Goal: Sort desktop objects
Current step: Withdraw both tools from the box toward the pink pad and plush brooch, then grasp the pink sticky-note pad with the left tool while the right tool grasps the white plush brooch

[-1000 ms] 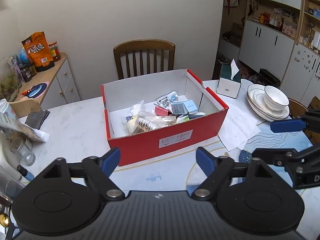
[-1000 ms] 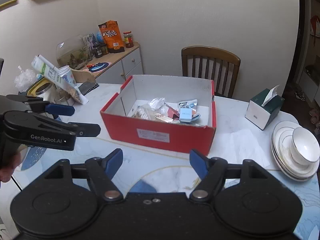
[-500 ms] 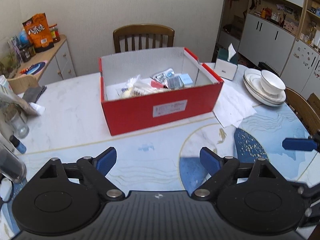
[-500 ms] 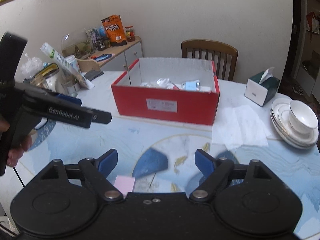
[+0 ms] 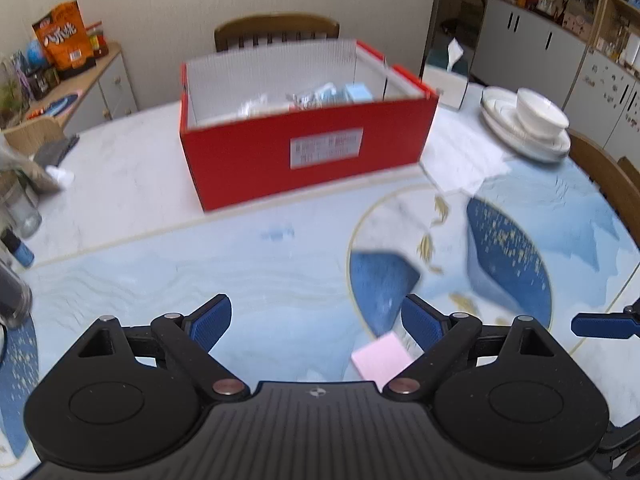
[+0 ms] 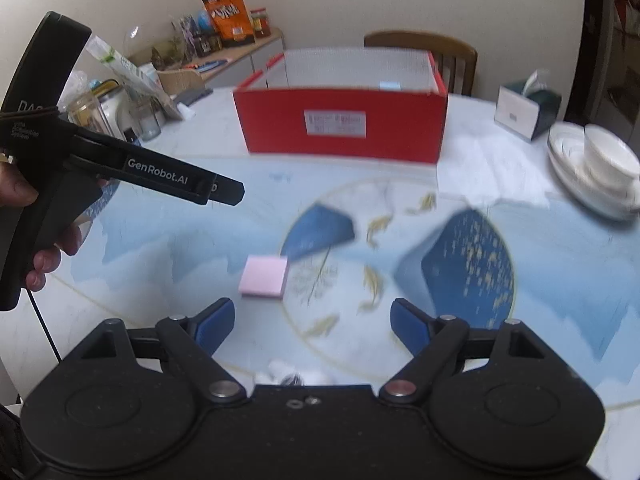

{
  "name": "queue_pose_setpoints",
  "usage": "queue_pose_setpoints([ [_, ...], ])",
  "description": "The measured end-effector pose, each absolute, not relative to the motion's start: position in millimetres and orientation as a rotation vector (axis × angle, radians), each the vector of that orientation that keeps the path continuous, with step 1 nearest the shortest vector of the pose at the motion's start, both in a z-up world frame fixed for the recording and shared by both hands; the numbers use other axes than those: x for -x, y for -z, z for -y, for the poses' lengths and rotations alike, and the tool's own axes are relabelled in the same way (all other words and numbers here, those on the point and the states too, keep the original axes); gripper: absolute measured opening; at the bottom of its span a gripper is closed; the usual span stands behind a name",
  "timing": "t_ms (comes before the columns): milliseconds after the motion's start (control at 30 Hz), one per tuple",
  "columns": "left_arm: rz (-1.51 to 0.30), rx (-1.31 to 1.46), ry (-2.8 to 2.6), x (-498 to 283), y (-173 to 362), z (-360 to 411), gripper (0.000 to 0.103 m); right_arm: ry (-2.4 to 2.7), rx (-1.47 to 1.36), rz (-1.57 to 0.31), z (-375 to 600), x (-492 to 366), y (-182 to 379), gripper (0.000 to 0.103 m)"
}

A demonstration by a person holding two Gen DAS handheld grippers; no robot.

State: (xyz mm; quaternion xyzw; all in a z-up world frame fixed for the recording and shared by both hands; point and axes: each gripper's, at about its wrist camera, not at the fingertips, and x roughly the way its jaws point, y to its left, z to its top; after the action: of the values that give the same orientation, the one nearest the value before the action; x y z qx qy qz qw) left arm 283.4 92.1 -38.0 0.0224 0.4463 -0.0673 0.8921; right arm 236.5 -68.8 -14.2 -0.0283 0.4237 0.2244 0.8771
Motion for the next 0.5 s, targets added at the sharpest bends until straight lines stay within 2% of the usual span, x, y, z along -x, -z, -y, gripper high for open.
queue_pose_setpoints([
  [500,-1.055,-0.033,0.149,-279.8,90.8,-65.8,0.092,-0.464,0.116,-0.975,56.9,-216.2,57.6,0.085],
])
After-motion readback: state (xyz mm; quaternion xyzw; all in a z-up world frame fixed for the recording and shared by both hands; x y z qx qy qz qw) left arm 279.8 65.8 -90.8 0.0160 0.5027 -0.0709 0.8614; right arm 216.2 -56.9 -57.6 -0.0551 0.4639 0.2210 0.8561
